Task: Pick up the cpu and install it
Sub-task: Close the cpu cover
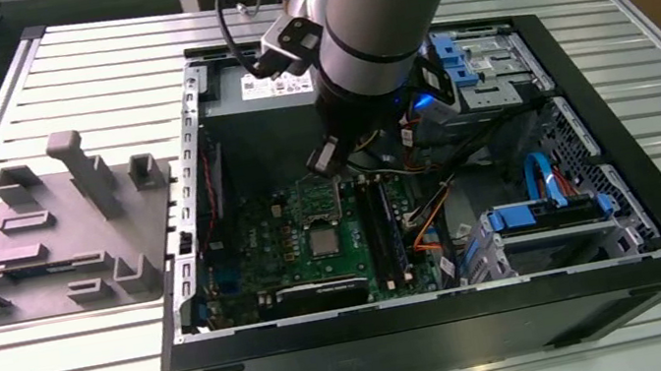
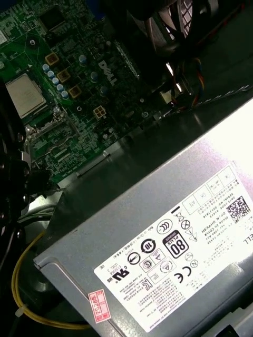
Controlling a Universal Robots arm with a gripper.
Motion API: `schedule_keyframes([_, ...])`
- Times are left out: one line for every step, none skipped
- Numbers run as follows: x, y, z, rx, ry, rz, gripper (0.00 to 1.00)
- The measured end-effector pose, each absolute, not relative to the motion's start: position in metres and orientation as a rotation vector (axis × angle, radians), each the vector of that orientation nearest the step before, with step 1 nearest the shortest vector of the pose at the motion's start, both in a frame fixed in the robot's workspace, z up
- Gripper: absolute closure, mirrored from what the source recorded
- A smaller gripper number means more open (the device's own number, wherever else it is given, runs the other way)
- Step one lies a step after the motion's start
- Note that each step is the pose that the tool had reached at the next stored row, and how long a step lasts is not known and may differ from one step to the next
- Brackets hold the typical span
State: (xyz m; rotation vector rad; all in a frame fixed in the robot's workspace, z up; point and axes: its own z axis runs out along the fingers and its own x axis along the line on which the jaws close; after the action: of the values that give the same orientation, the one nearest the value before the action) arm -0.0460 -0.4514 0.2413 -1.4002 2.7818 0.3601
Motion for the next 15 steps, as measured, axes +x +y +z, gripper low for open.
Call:
schedule_keyframes([-0.0461,-0.4515,0.2413,-1.404,2.783,0.355,0.9])
schedule_keyframes([-0.0461,-0.4517,0.2413,-1.407,2.784,0.35,0.9])
schedule_keyframes([-0.0462,-0.4519,0.2413,-1.41,2.785,0.345,0.9])
schedule_keyframes([-0.0463,-0.4521,0.2414,-1.412,2.786,0.342,0.9])
schedule_keyframes([-0.0464,-0.4523,0.2415,-1.414,2.786,0.34,0.9])
schedule_keyframes([-0.0464,-0.4524,0.2415,-1.416,2.785,0.34,0.9])
schedule_keyframes([-0.0465,-0.4525,0.2414,-1.417,2.785,0.34,0.9])
schedule_keyframes([-0.0466,-0.4528,0.2414,-1.417,2.784,0.34,0.9])
schedule_keyframes([-0.0467,-0.453,0.2413,-1.418,2.784,0.339,0.9])
schedule_keyframes([-0.0468,-0.4533,0.2413,-1.418,2.784,0.34,0.9])
schedule_keyframes([-0.0469,-0.4536,0.2413,-1.418,2.784,0.339,0.9])
schedule_keyframes([-0.0469,-0.454,0.2413,-1.418,2.783,0.339,0.9])
schedule_keyframes([-0.0469,-0.4543,0.2414,-1.419,2.783,0.339,0.9])
schedule_keyframes([-0.0469,-0.4546,0.2413,-1.419,2.783,0.339,0.9])
schedule_keyframes([-0.047,-0.4548,0.2413,-1.419,2.783,0.339,0.9])
